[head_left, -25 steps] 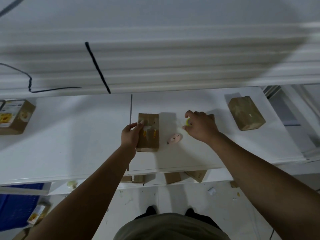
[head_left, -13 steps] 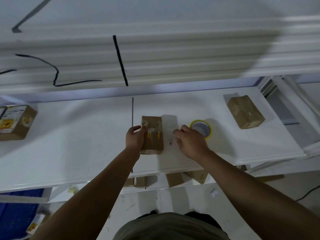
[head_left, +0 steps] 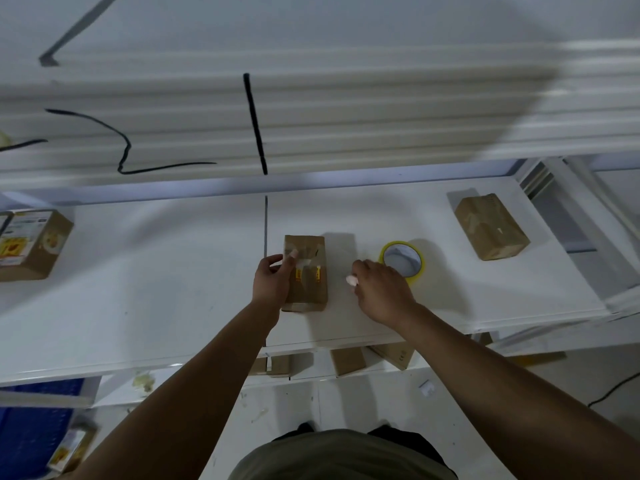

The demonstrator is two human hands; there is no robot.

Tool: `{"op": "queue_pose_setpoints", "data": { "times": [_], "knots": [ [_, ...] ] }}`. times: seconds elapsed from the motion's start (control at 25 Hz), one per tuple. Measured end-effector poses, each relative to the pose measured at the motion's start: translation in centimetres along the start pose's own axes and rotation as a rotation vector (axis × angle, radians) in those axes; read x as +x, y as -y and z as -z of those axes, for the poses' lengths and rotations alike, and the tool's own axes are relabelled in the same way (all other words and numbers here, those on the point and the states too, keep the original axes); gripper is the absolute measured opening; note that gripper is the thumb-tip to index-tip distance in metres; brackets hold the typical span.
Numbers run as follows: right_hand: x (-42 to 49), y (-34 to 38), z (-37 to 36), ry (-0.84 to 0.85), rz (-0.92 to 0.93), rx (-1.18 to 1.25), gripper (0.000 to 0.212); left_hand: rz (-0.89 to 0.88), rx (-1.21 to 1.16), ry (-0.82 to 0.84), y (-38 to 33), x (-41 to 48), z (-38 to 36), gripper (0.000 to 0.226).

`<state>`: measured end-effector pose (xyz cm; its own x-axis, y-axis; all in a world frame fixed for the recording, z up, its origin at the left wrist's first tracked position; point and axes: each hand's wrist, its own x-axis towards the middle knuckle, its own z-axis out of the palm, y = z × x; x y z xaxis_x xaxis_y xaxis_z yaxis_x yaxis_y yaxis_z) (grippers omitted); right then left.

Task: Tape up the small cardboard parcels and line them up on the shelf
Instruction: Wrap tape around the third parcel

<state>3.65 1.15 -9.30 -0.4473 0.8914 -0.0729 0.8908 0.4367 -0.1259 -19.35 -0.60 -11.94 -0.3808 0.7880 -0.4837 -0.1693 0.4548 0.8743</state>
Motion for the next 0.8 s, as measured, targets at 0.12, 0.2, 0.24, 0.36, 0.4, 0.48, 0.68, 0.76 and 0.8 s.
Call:
{"op": "queue_pose_setpoints", "data": {
  "times": [0.12,0.2,0.24,0.36,0.4,0.48,0.68,0.76,0.8],
  "knots": [
    [0.0,1.3,0.8,-0.144,-0.133,0.334,0.024,-0.006,0.005,-0.004,0.1,-0.1,0.0,0.049],
    [1.0,2.5,1.4,-0.202,-0.251,0.586,0.031,-0.01,0.009,-0.008,0.2,-0.2,-0.2,0.049],
    [1.8,2.9,1.5,-0.204,-0.295,0.649,0.035,-0.012,0.008,-0.008,0.2,-0.2,-0.2,0.049],
    [3.8,3.3,1.3,-0.103,-0.386,0.546,0.034,-0.02,0.025,-0.003,0.0,-0.6,-0.1,0.046],
    [4.0,3.3,1.1,-0.018,-0.405,0.483,0.032,-0.025,0.032,-0.003,-0.1,-0.7,0.0,0.045],
    [3.7,3.3,0.6,0.191,-0.392,0.395,0.028,-0.026,0.04,-0.012,-0.3,-0.8,-0.1,0.043],
    [1.9,2.4,0.8,0.427,-0.316,0.313,0.038,-0.041,-0.025,-0.015,-0.6,-1.2,0.3,0.043],
    [0.8,1.9,1.0,0.402,-0.313,0.215,0.049,-0.056,-0.087,-0.011,-0.4,-1.6,1.2,0.046],
    [0.3,1.8,1.0,0.36,-0.309,0.165,0.052,-0.084,-0.094,-0.012,-0.2,-1.8,1.6,0.048]
  ]
}}
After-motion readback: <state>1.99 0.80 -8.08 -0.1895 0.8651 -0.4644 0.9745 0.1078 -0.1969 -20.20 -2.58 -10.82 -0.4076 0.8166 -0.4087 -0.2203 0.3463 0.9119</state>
